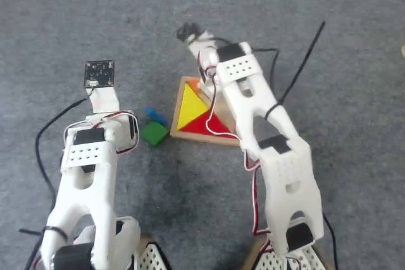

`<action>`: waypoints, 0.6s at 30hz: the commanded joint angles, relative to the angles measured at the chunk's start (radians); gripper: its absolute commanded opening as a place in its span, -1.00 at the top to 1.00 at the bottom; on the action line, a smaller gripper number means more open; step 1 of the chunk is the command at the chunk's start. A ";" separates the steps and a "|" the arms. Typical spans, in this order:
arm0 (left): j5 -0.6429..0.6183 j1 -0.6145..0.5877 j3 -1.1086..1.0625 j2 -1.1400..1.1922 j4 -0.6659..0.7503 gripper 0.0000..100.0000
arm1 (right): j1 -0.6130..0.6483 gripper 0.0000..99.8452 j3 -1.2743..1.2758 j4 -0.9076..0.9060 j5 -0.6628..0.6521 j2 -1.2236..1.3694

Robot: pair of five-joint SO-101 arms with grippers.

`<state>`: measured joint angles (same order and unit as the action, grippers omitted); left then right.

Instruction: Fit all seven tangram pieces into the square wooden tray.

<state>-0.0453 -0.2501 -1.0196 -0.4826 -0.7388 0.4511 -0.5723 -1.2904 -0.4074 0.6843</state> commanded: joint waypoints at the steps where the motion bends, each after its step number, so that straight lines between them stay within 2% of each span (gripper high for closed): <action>1: 0.014 0.006 0.007 -0.002 0.020 0.73 | -0.004 0.98 0.043 -0.002 0.017 -0.157; 9: 0.014 0.006 0.007 -0.002 0.020 0.73 | 0.036 0.98 0.250 0.042 0.020 -0.423; 13: 0.014 0.006 0.007 -0.002 0.018 0.73 | 0.058 0.98 0.407 0.209 0.012 -0.501; 18: 0.014 0.006 0.007 -0.002 0.020 0.73 | 0.045 0.98 0.592 0.401 0.011 -0.464</action>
<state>-0.0453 -0.2501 -1.0196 -0.4826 -0.7388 0.4956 -0.0261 -1.0050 -0.3966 0.2532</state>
